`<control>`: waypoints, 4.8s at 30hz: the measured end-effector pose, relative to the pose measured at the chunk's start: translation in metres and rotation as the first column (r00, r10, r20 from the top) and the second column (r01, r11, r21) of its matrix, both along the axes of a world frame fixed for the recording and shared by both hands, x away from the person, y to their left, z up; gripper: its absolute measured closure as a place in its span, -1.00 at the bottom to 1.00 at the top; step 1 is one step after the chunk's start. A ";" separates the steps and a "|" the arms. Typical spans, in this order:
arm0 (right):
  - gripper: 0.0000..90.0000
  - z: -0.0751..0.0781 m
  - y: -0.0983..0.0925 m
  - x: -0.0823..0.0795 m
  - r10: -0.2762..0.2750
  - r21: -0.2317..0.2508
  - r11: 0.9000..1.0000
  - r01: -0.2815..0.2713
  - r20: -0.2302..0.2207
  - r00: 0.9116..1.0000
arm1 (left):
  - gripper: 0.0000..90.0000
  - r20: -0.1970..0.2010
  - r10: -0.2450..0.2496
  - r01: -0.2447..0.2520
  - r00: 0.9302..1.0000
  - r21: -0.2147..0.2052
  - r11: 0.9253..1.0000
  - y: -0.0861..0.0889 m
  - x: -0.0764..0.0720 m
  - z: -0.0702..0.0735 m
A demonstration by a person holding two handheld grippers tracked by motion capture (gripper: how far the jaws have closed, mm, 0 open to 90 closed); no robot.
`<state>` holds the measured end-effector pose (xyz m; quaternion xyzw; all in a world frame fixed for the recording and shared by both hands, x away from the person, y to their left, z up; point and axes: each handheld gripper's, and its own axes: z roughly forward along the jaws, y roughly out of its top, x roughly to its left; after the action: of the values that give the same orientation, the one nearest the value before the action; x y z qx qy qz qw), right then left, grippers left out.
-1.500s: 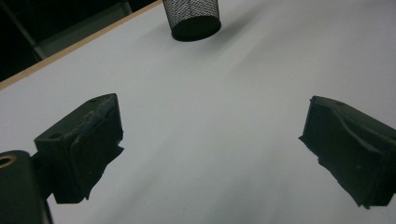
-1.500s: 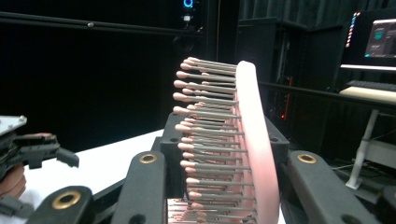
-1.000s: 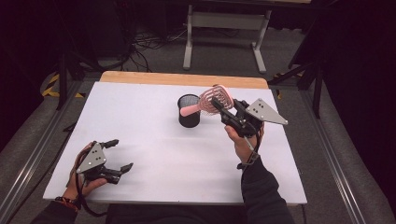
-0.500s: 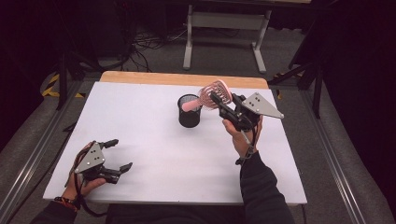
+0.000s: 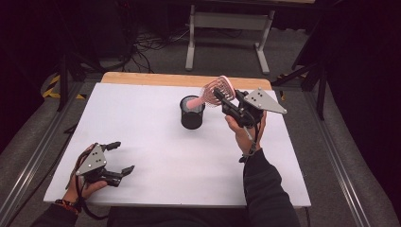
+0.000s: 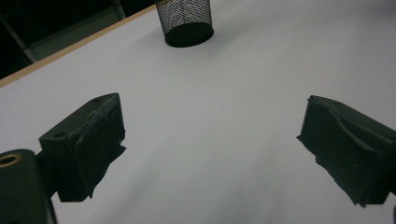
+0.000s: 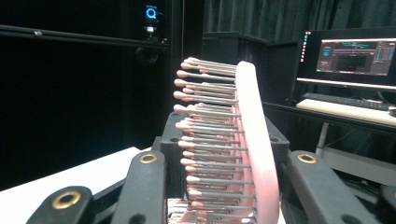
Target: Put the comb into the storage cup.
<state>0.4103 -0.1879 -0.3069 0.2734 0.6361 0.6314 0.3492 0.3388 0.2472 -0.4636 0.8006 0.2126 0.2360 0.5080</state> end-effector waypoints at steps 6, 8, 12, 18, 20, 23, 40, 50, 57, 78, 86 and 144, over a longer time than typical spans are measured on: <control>0.41 0.001 0.002 0.009 -0.027 -0.011 1.000 0.027 -0.017 0.999 | -0.84 -0.005 0.000 0.000 1.000 -0.005 1.000 -0.001 0.000 -0.001; 0.41 0.001 0.004 0.013 -0.031 -0.007 0.999 0.031 -0.028 0.999 | -0.84 -0.005 -0.002 0.001 1.000 -0.009 1.000 -0.001 0.001 -0.001; 0.41 0.000 0.006 0.020 -0.053 -0.024 0.998 0.052 -0.045 0.998 | -0.84 -0.008 -0.003 0.003 1.000 -0.009 1.000 -0.001 0.001 -0.001; 0.41 -0.006 0.011 0.033 -0.070 -0.044 0.997 0.066 -0.087 0.994 | -0.84 -0.014 -0.012 0.012 1.000 -0.012 1.000 -0.003 0.003 -0.003; 0.41 -0.009 0.013 0.037 -0.080 -0.051 0.996 0.076 -0.097 0.992 | -0.84 -0.014 -0.013 0.012 1.000 -0.009 1.000 -0.002 0.003 -0.002; 0.41 -0.012 0.013 0.043 -0.088 -0.054 0.995 0.082 -0.114 0.990 | -0.84 -0.013 -0.010 0.009 1.000 -0.010 1.000 -0.002 0.003 -0.002; 0.40 -0.033 0.023 0.062 -0.104 -0.045 0.994 0.097 -0.192 0.976 | -0.84 -0.005 -0.012 0.012 1.000 -0.001 1.000 -0.002 0.003 -0.001; 0.40 -0.040 0.033 0.064 -0.089 -0.061 0.995 0.078 -0.211 0.973 | -0.84 -0.007 -0.018 0.018 1.000 0.000 1.000 -0.002 0.003 -0.001; 0.40 -0.046 0.036 0.067 -0.079 -0.052 0.996 0.069 -0.239 0.968 | -0.84 -0.008 -0.020 0.020 1.000 0.000 1.000 -0.002 0.003 -0.001; 0.33 -0.069 0.023 0.070 -0.073 0.029 0.996 0.085 -0.276 0.958 | -0.84 -0.013 -0.019 0.019 1.000 0.000 1.000 -0.002 0.003 -0.002; 0.19 -0.076 0.018 0.073 -0.098 0.016 0.994 0.107 -0.295 0.951 | -0.83 -0.012 -0.023 0.023 1.000 0.010 1.000 -0.002 0.003 -0.002; -0.63 -0.063 0.017 0.057 -0.197 -0.123 0.976 0.177 -0.173 0.965 | -0.82 -0.014 -0.015 0.016 1.000 0.023 1.000 -0.002 0.004 -0.003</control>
<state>0.4672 -0.1704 -0.3701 0.3705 0.6697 0.5328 0.3612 0.3428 0.2450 -0.4666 0.8096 0.2072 0.2289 0.4993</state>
